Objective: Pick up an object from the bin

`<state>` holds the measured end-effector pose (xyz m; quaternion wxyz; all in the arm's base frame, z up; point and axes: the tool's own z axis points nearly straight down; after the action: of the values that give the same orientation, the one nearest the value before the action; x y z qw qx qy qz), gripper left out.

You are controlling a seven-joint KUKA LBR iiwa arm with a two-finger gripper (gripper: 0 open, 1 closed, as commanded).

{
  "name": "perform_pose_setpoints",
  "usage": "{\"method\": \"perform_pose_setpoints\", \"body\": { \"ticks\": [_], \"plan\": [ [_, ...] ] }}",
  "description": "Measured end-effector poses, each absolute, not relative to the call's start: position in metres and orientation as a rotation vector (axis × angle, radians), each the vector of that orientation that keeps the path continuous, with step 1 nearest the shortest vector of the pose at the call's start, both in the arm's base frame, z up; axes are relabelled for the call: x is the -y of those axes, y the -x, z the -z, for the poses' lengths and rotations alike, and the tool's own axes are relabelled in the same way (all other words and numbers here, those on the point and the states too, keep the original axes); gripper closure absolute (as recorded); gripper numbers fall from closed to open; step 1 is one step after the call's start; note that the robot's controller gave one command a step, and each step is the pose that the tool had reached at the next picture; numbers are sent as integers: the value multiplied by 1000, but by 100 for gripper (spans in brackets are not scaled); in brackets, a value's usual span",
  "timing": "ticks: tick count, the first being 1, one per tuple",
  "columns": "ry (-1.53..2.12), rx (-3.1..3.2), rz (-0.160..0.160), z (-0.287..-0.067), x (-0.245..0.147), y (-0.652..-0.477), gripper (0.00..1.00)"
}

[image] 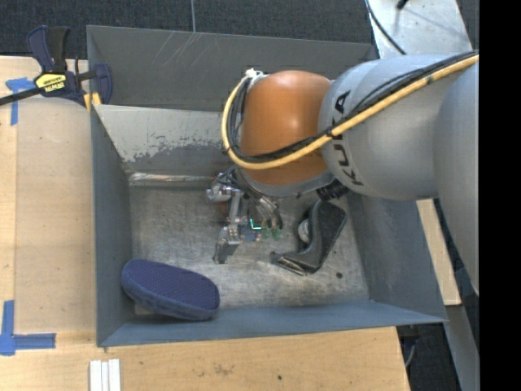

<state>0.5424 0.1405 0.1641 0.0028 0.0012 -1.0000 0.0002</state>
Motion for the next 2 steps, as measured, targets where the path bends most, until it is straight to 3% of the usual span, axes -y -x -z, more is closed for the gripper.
{"method": "perform_pose_setpoints", "body": {
  "ticks": [1, 2],
  "plan": [
    [-214, 3132, -6, -103, -56, -561, 0],
    [-219, 3136, 1, -105, -61, -562, 100]
  ]
}}
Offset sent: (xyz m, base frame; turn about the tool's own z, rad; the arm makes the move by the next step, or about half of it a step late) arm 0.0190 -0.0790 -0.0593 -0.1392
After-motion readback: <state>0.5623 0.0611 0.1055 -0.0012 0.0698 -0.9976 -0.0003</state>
